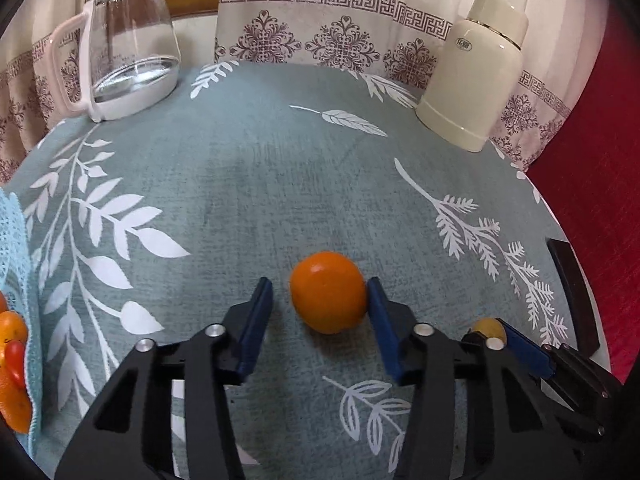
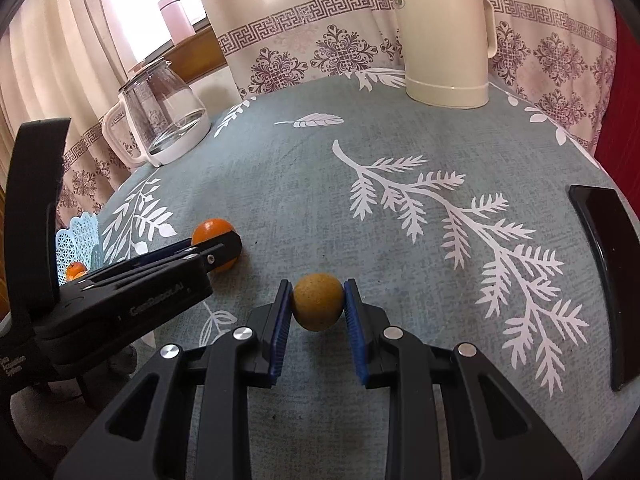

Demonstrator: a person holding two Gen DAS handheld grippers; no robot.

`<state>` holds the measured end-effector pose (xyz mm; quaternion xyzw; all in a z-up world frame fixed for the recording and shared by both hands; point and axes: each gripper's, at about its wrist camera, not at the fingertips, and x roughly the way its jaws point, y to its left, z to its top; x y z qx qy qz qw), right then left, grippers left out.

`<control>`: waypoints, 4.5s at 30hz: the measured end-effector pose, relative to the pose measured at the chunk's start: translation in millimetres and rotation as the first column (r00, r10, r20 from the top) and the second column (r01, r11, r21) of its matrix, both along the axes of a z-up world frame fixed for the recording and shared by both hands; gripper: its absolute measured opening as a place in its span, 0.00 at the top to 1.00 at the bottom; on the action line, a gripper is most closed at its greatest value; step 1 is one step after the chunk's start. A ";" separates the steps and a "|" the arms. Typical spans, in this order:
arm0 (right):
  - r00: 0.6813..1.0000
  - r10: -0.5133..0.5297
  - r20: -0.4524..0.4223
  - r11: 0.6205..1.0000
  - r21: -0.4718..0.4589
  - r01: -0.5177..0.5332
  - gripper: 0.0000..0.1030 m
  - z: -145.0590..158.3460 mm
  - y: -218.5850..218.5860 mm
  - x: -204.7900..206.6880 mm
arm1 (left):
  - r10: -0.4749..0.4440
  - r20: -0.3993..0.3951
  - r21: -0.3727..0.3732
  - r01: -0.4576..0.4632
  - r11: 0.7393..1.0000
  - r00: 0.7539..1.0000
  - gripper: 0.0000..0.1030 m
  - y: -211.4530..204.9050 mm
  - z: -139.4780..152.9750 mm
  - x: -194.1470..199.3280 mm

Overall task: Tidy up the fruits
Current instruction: 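Move the left tool to the last orange and close it around it, then carry the orange into the blue basket and open the left tool, then carry the yellow-brown fruit into the blue basket and open the right tool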

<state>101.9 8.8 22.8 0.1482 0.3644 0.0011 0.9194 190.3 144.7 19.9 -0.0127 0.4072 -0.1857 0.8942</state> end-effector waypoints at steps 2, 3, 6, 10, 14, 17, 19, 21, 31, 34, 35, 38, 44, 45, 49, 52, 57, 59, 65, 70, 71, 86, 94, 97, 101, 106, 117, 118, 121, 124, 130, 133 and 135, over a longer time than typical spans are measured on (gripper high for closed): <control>1.000 0.001 -0.001 1.000 0.000 -0.001 0.74 -0.1 0.3 0.1 | -0.012 -0.002 -0.008 0.012 1.000 1.000 0.61 -1.5 -0.9 0.1; 1.000 0.001 0.000 1.000 -0.001 -0.001 0.74 -0.1 0.3 0.1 | -0.012 0.001 -0.005 0.012 1.000 1.000 0.61 -2.2 -0.9 -0.6; 1.000 0.001 0.000 1.000 0.000 -0.001 0.74 -0.2 0.3 0.0 | -0.012 0.004 -0.010 0.013 1.000 1.000 0.61 -1.1 -1.3 -1.3; 1.000 0.001 0.006 1.000 0.001 -0.001 0.74 0.0 0.7 -0.7 | -0.006 0.011 -0.012 0.006 1.000 1.000 0.61 1.3 1.1 -4.1; 1.000 0.005 0.020 1.000 0.010 -0.005 0.74 1.3 0.5 -2.0 | 0.007 0.033 -0.002 -0.007 1.000 0.999 0.61 4.5 6.4 -10.8; 0.999 0.010 0.033 1.000 0.018 -0.011 0.74 2.8 0.1 -4.0 | 0.020 0.053 0.003 -0.020 1.000 0.998 0.61 7.9 11.9 -16.1; 0.999 0.015 0.041 1.000 0.025 -0.016 0.74 3.7 -0.2 -5.6 | 0.034 0.066 0.006 -0.034 0.999 0.997 0.61 11.8 16.5 -20.0; 0.999 0.021 0.048 0.999 0.029 -0.023 0.74 4.6 0.7 -6.4 | 0.046 0.077 0.008 -0.046 0.999 0.996 0.61 15.5 20.0 -23.2; 0.997 0.040 0.059 0.999 0.030 -0.041 0.74 6.3 4.5 -8.4 | 0.112 0.124 0.016 -0.115 0.993 0.986 0.61 39.0 36.7 -36.8; 0.997 0.041 0.060 0.999 0.028 -0.042 0.74 6.4 4.7 -8.5 | 0.136 0.137 0.012 -0.138 0.990 0.981 0.61 50.5 42.9 -40.9; 0.997 0.041 0.060 0.999 0.027 -0.043 0.74 6.8 5.0 -8.7 | 0.142 0.140 0.010 -0.145 0.989 0.980 0.61 53.8 44.5 -42.0; 0.997 0.043 0.063 0.999 0.024 -0.044 0.74 7.6 5.7 -9.0 | 0.173 0.156 0.008 -0.177 0.984 0.972 0.61 67.4 50.0 -46.7; 0.997 0.044 0.064 0.999 0.020 -0.045 0.74 7.5 6.3 -9.3 | 0.255 0.183 0.014 -0.262 0.965 0.950 0.61 100.9 61.1 -55.7; 0.997 0.044 0.064 0.999 0.019 -0.045 0.74 7.5 6.5 -9.2 | 0.271 0.186 0.017 -0.279 0.960 0.945 0.61 106.6 62.8 -57.4; 0.997 0.044 0.065 0.999 0.016 -0.045 0.74 7.6 6.4 -9.1 | 0.337 0.205 0.022 -0.348 0.937 0.919 0.61 133.3 68.6 -66.4; 0.997 0.045 0.066 0.999 0.015 -0.046 0.74 7.4 6.7 -9.2 | 0.381 0.213 0.026 -0.395 0.918 0.900 0.61 153.3 71.9 -72.1; 0.997 0.044 0.067 0.999 0.013 -0.045 0.74 7.5 7.3 -9.5 | 0.451 0.213 0.024 -0.466 0.885 0.867 0.61 183.6 73.1 -80.8; 0.997 0.044 0.066 0.999 0.013 -0.045 0.74 7.5 7.1 -9.6 | 0.476 0.211 0.025 -0.491 0.871 0.854 0.61 195.4 72.2 -83.5; 0.997 0.044 0.068 0.999 0.008 -0.045 0.74 7.6 6.6 -9.3 | 0.542 0.206 0.034 -0.559 0.828 0.815 0.61 226.8 67.7 -90.0; 0.997 0.044 0.068 0.999 0.007 -0.045 0.74 7.7 6.3 -9.3 | 0.576 0.184 0.043 -0.592 0.805 0.797 0.61 242.7 59.8 -91.6; 0.997 0.044 0.068 0.999 0.007 -0.045 0.74 7.8 6.5 -9.4 | 0.580 0.180 0.045 -0.596 0.802 0.794 0.61 243.8 58.0 -90.5; 0.997 0.045 0.069 0.999 0.007 -0.045 0.74 7.6 7.2 -9.8 | 0.619 0.206 0.035 -0.638 0.769 0.758 0.43 256.4 62.2 -95.9; 0.997 0.045 0.069 0.999 0.002 -0.045 0.74 8.3 8.2 -10.3 | 0.634 0.219 0.032 -0.655 0.755 0.742 0.32 260.1 63.5 -101.1; 0.996 0.050 0.068 0.999 -0.007 -0.050 0.74 8.9 10.7 -11.1 | 0.635 0.219 0.017 -0.653 0.757 0.741 0.31 262.8 64.9 -103.8; 0.995 0.075 0.061 0.997 -0.005 -0.075 0.74 10.9 18.3 -10.5 | 0.642 0.219 0.004 -0.658 0.753 0.735 0.31 268.3 64.7 -106.3; 0.987 0.149 0.063 0.989 0.013 -0.150 0.74 18.3 39.4 -13.9 | 0.651 0.223 -0.001 -0.667 0.745 0.726 0.30 272.1 63.2 -109.3; 0.934 0.344 0.099 0.937 0.026 -0.348 0.74 42.7 115.7 -22.7 | 0.635 0.249 -0.028 -0.650 0.760 0.731 0.23 274.0 68.0 -118.8; 0.928 0.359 0.100 0.931 0.025 -0.363 0.74 44.1 122.0 -23.5 | 0.636 0.250 -0.031 -0.650 0.759 0.730 0.23 275.6 68.7 -119.9; 0.910 0.402 0.100 0.913 0.029 -0.406 0.74 48.2 142.0 -23.1 | 0.642 0.251 -0.042 -0.655 0.754 0.724 0.21 281.9 70.5 -122.5; 0.892 0.440 0.102 0.895 0.027 -0.445 0.74 52.7 162.5 -22.2 | 0.650 0.247 -0.058 -0.659 0.750 0.718 0.21 287.9 71.2 -125.6; 0.849 0.517 0.110 0.854 -0.001 -0.520 0.74 61.9 207.9 -20.7 | 0.646 0.249 -0.070 -0.652 0.755 0.721 0.20 294.5 72.6 -128.7; 0.831 0.546 0.106 0.836 -0.009 -0.548 0.74 63.5 228.6 -17.9 | 0.648 0.252 -0.074 -0.653 0.754 0.719 0.20 298.9 74.5 -130.3; 0.822 0.560 0.102 0.827 -0.012 -0.562 0.74 63.6 239.4 -17.4 | 0.653 0.253 -0.076 -0.658 0.749 0.714 0.19 301.3 75.1 -131.5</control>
